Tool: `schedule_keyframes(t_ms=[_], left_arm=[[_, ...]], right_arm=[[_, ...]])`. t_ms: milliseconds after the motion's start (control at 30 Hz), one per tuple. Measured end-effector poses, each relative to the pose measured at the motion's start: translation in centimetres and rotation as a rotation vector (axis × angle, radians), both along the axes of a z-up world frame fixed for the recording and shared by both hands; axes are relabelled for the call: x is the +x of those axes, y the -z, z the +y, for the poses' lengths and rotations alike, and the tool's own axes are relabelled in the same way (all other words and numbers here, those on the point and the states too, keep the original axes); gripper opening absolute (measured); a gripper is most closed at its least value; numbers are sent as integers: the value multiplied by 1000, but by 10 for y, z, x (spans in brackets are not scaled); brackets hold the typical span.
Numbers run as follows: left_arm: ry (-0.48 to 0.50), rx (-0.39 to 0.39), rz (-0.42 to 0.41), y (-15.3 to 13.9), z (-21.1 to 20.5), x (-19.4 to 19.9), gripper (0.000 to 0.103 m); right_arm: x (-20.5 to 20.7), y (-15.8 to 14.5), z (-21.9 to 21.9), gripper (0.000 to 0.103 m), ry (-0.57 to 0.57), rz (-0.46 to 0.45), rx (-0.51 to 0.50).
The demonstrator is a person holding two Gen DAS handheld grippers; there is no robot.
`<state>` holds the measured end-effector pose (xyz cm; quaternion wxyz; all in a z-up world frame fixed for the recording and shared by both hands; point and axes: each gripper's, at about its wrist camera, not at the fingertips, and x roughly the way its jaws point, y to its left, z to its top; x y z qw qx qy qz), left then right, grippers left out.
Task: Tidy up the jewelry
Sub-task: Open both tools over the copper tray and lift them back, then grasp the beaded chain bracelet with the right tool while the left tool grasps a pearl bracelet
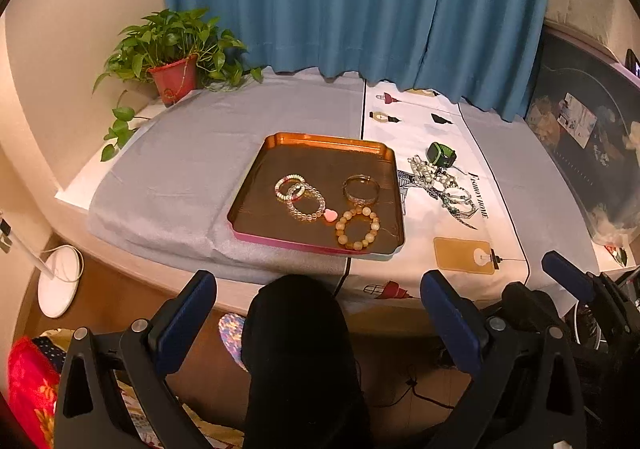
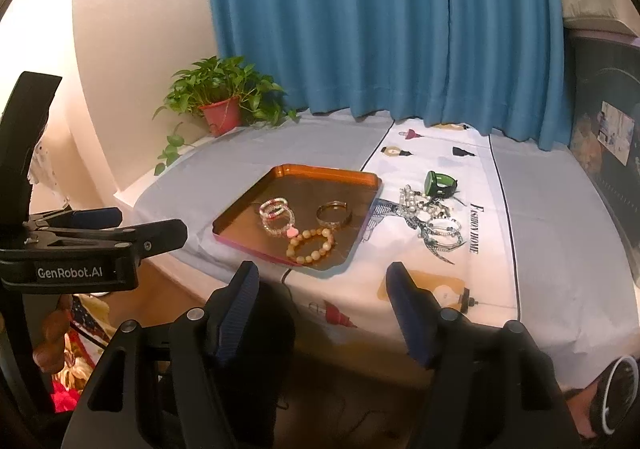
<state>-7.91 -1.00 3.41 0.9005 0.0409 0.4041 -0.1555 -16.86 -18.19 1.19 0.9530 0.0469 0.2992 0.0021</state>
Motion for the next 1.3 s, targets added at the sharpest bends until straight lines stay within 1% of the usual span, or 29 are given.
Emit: schedule_keyframes(t_ms=[233,433,500,600,733,800,933,1100,1200,1300], left_arm=[[12,8,3,3,-7,2,101],[36,26,19,8,-24,17,101],[45,30,28,9,-29,23,101],[59,38,39,12,-40,33,101],[85,59,66,22,-61,53,101],[100,70,85,27,-73,63,101],[126,87,96,33,-98,82,101],[135,100,106,41,-123,107,101],[134,112,120,47,-135,120,101],[132,128,126,52,-147,130,101]], right_arm=[[6,4,-8,67,22,12,10],[14,8,-21,67,44,30,27],[18,10,-31,67,66,35,44],[28,17,-56,67,111,57,101],[44,35,-100,67,217,96,164],[56,50,-125,67,282,121,168],[85,72,-161,67,351,157,163],[125,92,-189,66,346,172,172],[156,104,-199,63,323,191,189],[181,114,-206,60,325,202,203]])
